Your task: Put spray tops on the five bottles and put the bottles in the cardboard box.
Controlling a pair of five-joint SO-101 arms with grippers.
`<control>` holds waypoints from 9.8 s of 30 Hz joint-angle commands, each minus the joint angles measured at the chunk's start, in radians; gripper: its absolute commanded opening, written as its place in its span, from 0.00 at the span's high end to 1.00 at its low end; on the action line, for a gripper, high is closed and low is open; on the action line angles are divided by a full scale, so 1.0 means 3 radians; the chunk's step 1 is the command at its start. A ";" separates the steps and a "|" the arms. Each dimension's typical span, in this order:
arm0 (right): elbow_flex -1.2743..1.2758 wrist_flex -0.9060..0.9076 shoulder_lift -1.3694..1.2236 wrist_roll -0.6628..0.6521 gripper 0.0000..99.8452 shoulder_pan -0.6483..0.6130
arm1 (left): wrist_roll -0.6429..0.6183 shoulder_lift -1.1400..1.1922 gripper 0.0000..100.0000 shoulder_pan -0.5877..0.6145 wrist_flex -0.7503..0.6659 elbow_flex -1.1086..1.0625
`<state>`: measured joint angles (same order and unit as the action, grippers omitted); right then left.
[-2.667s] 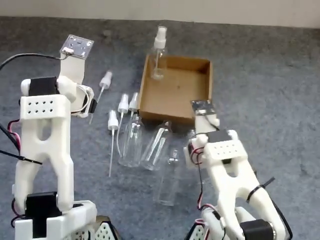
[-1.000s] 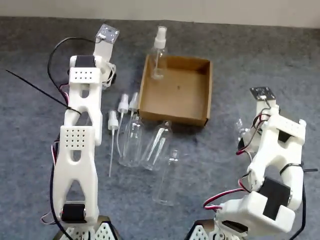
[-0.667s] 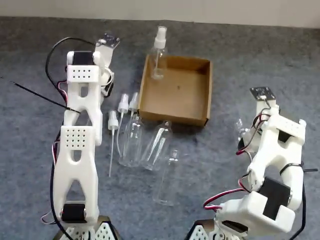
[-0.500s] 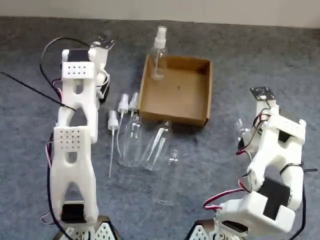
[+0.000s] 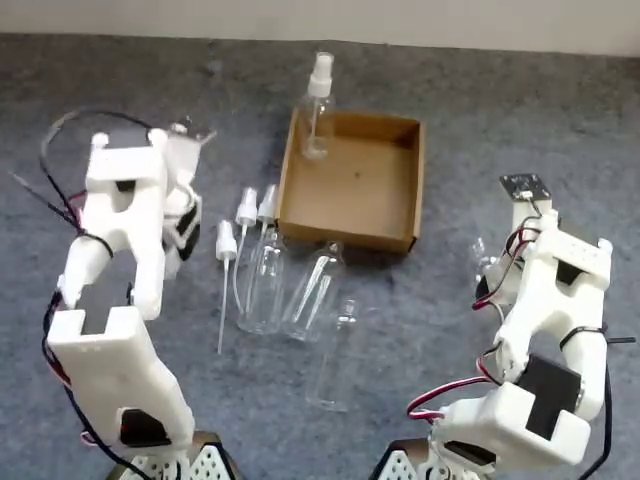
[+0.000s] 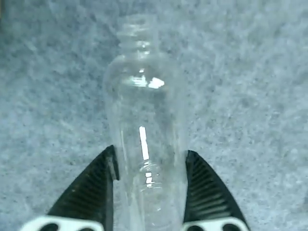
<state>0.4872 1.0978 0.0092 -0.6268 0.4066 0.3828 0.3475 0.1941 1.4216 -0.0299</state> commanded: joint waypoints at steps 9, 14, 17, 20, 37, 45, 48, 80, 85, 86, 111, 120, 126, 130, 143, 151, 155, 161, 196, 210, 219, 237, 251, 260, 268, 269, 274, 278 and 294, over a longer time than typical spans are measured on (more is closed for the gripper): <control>-0.0069 0.0013 -0.0028 -0.0026 1.00 0.0090 | 0.0005 -0.0253 0.91 -0.0120 -0.0384 -0.0274; -0.0069 0.0013 -0.0028 -0.0026 1.00 0.0084 | 0.0026 -0.0222 0.90 -0.0100 -0.0271 -0.0294; -0.0069 0.0013 -0.0028 -0.0026 0.99 0.0084 | 0.0026 -0.0217 0.90 -0.0090 -0.0271 -0.0304; -0.0069 0.0018 -0.0028 -0.0020 0.99 0.0115 | 0.0026 -0.0217 0.90 -0.0079 -0.0256 -0.0320; -0.0069 0.0033 -0.0028 -0.0005 0.99 0.0258 | -0.0082 -0.0667 1.00 -0.0074 -0.0332 -0.0627; -0.0090 0.0038 -0.0008 0.0251 0.94 0.0345 | -0.0430 -0.1823 1.00 -0.0263 -0.0199 -0.1000; -0.0095 0.0038 -0.0008 0.0256 0.89 0.0371 | -0.0563 -0.2084 1.00 -0.0412 -0.0348 -0.1332; -0.1378 0.0744 -0.0090 0.0829 0.71 -0.0054 | -0.0967 -0.2417 1.00 -0.0534 -0.1432 -0.2442; -0.1598 0.0816 -0.0560 0.0721 0.71 0.0207 | -0.0967 -0.2417 1.00 -0.0534 -0.1432 -0.2442; -0.1721 0.0949 -0.0662 0.0629 0.71 0.0243 | -0.0967 -0.2417 1.00 -0.0534 -0.1432 -0.2442; -0.2606 0.1317 -0.1701 0.0491 0.88 0.0279 | -0.0967 -0.2411 1.00 -0.0555 -0.1437 -0.2442; -0.2785 0.1445 -0.1235 0.0660 1.00 0.0182 | -0.0987 -0.2458 1.00 -0.0534 -0.1437 -0.2350; -0.2795 0.1578 -0.0090 0.1033 1.00 -0.0432 | -0.1202 -0.2851 1.00 -0.0529 -0.1412 -0.1956; -0.2043 0.1204 0.0770 0.1233 1.00 -0.1005 | -0.1309 -0.3388 1.00 -0.0534 -0.1243 -0.1706; 0.0432 -0.0417 0.2565 0.1514 1.00 -0.3261 | -0.1995 -0.4462 1.00 -0.0534 -0.1325 -0.0698; 0.0990 -0.1276 0.2759 0.1350 1.00 -0.3890 | -0.2670 -0.4652 1.00 -0.0534 -0.1366 -0.0601; 0.1297 -0.1634 0.2913 0.1227 1.00 -0.4002 | -0.2808 -0.4764 1.00 -0.0540 -0.1360 -0.0616; 0.1491 -0.1695 0.2979 0.1243 1.00 -0.4084 | -0.2823 -0.5071 1.00 -0.0570 -0.1386 -0.1061; 0.1680 -0.1690 0.3005 0.1268 1.00 -0.4084 | -0.2910 -0.5695 1.00 -0.0841 -0.1775 -0.2279; 0.1680 -0.1675 0.3383 0.1268 1.00 -0.4069 | -0.2890 -0.5695 1.00 -0.1061 -0.1647 -0.2810; 0.1921 -0.1501 0.3895 0.1263 1.00 -0.4069 | -0.2885 -0.5700 1.00 -0.0852 -0.1652 -0.2084; 0.1926 -0.1501 0.3890 0.1279 1.00 -0.4079 | -0.2905 -0.5690 1.00 -0.0836 -0.1130 -0.1435; 0.1931 -0.1491 0.3890 0.1268 1.00 -0.4069 | -0.2890 -0.5695 1.00 -0.1220 -0.1606 -0.2105; 0.1931 -0.1496 0.3915 0.1263 1.00 -0.4069 | -0.2890 -0.5695 1.00 -0.1348 -0.1805 -0.2989; 0.2007 -0.1619 0.3884 0.1274 1.00 -0.4069 | -0.2654 -0.5700 1.00 -0.1573 -0.2066 -0.3220; 0.2053 -0.1619 0.3884 0.1274 1.00 -0.4069 | -0.2654 -0.5700 1.00 -0.1501 -0.2061 -0.3107; 0.2146 -0.1757 0.3884 0.1268 1.00 -0.4063 | -0.2573 -0.5700 1.00 -0.0923 -0.1984 -0.2401; 0.2146 -0.1782 0.3884 0.1268 1.00 -0.3977 | -0.2486 -0.5695 1.00 -0.0642 -0.1499 -0.1665; 0.2335 -0.1788 0.3890 0.1274 1.00 -0.3982 | -0.2511 -0.5690 1.00 -0.1235 -0.1325 -0.1506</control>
<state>1.1960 0.5869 1.1600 -0.2463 -0.7948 -0.3705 -1.3709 -0.1281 1.1009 -0.4611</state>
